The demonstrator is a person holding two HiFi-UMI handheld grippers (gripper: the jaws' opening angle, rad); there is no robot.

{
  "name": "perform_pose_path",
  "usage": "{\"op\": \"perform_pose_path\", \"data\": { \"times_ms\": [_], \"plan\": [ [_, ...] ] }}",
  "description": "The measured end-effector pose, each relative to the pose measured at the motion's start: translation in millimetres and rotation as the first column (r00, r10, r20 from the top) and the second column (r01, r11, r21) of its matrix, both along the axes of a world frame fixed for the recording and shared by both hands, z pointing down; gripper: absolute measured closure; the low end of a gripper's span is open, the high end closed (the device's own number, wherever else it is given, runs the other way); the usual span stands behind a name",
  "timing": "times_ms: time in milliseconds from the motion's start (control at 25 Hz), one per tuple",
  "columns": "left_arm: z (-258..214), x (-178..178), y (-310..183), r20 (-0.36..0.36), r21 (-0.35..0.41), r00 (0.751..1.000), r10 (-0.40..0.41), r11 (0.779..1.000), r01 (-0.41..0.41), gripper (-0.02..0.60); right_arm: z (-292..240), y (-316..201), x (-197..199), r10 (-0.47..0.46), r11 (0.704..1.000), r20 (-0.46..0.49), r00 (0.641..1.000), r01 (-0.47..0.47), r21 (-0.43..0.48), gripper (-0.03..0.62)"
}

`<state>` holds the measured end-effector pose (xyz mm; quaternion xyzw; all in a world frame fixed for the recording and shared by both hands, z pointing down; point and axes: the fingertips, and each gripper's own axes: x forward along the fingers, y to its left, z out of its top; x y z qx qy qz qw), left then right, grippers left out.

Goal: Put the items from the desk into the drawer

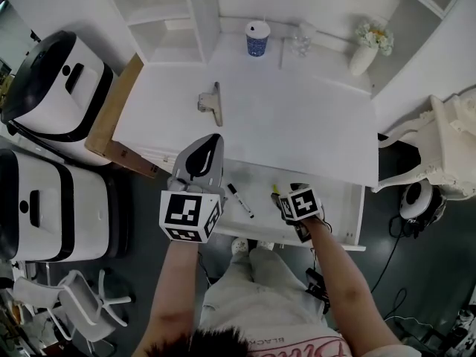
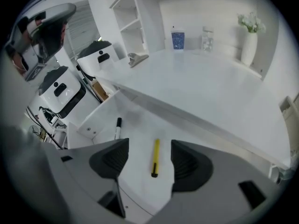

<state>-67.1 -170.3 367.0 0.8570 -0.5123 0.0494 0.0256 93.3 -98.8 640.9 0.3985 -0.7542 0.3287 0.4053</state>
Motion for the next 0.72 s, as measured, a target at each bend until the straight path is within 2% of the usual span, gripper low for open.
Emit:
{"op": "perform_pose_path", "data": {
  "times_ms": [240, 560, 600, 720],
  "plan": [
    [-20.8, -1.6, 5.1, -0.008, 0.044, 1.000, 0.000, 0.999, 0.001, 0.572, -59.8, -18.5, 1.4, 0.017, 0.987, 0.051, 0.999, -0.025, 0.158, 0.322],
    [-41.6, -2.1, 11.5, -0.015, 0.089, 1.000, -0.011, 0.996, 0.012, 0.572, -156.3, -36.9, 7.4, 0.011, 0.923, 0.137, 0.991, -0.063, 0.381, 0.330],
    [-43.9, -2.5, 12.1, -0.015, 0.094, 1.000, -0.013, 0.996, 0.014, 0.572, -167.7, -37.7, 8.2, 0.010, 0.911, 0.143, 0.990, -0.068, 0.407, 0.343],
    [-49.2, -4.0, 14.5, -0.017, 0.107, 1.000, -0.022, 0.994, 0.024, 0.572, -201.6, -38.1, 13.6, 0.013, 0.861, 0.151, 0.988, -0.088, 0.500, 0.440]
  ]
}}
